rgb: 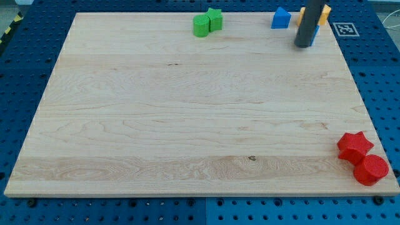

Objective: Move the blue cube along with yellow heart slightly up

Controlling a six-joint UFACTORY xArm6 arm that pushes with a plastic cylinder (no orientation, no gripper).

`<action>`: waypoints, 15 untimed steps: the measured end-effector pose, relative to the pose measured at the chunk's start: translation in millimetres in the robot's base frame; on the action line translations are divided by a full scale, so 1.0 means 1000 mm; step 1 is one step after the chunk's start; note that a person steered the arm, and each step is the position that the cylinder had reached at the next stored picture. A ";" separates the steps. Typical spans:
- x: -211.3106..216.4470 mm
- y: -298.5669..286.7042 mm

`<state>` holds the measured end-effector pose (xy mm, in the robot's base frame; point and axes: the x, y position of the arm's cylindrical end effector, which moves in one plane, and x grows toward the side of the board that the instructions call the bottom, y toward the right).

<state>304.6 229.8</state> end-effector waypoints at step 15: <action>-0.032 0.014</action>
